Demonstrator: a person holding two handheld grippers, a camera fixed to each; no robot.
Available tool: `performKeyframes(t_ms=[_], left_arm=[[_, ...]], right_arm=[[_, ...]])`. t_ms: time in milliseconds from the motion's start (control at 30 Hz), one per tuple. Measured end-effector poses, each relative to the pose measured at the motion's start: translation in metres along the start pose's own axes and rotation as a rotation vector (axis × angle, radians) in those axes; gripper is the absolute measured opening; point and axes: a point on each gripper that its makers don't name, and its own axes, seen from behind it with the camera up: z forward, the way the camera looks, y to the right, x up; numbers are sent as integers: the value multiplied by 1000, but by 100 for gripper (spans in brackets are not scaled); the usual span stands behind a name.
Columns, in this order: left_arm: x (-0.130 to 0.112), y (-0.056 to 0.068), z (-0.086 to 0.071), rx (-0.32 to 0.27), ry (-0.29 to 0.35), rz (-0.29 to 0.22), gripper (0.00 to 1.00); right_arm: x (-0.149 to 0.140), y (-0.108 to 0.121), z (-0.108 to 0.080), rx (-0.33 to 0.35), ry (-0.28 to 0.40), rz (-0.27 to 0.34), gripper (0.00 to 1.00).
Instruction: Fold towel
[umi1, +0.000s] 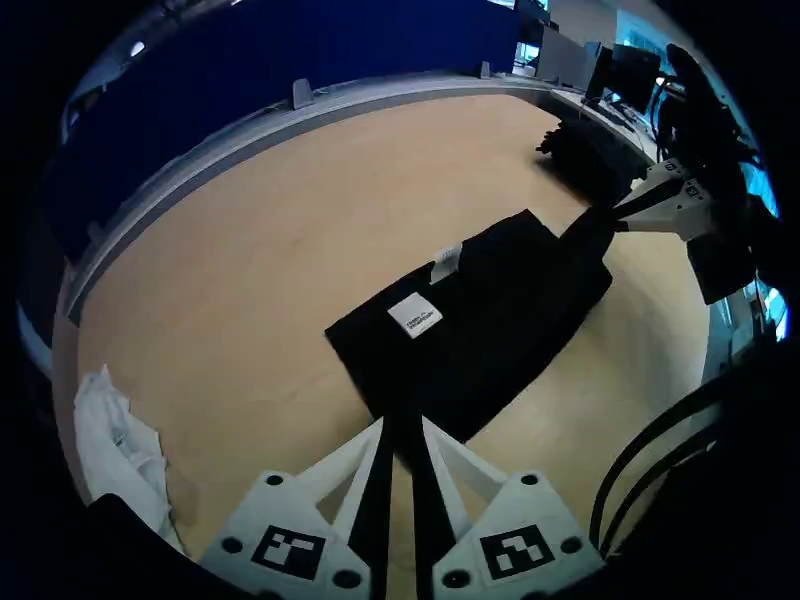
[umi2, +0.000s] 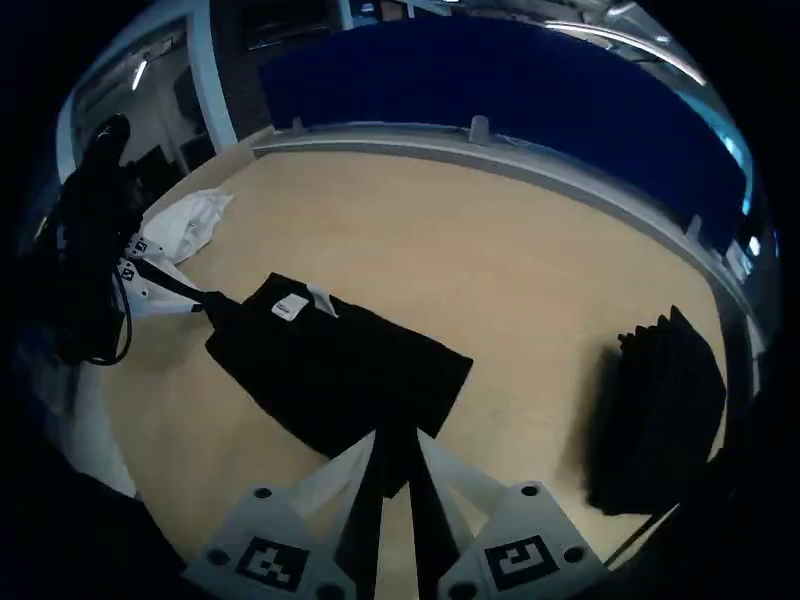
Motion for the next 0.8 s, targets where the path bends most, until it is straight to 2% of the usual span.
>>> performKeyframes(t_ms=[133, 267, 367, 600, 700, 800], left_arm=[[5, -5, 8, 5, -3, 10, 12], [11, -14, 15, 23, -9, 25, 21], [18, -22, 24, 43, 3, 41, 24], [22, -38, 39, 90, 9, 27, 27], [22, -40, 43, 94, 15, 21, 29], [21, -42, 45, 102, 17, 25, 32]], right_arm=[[-2, 5, 9, -5, -13, 15, 14], [0, 11, 19, -16, -17, 31, 14], [3, 15, 28, -29, -17, 38, 14], [4, 22, 43, -52, -20, 58, 17], [5, 25, 46, -61, -18, 63, 21], [6, 30, 47, -83, -14, 61, 34]])
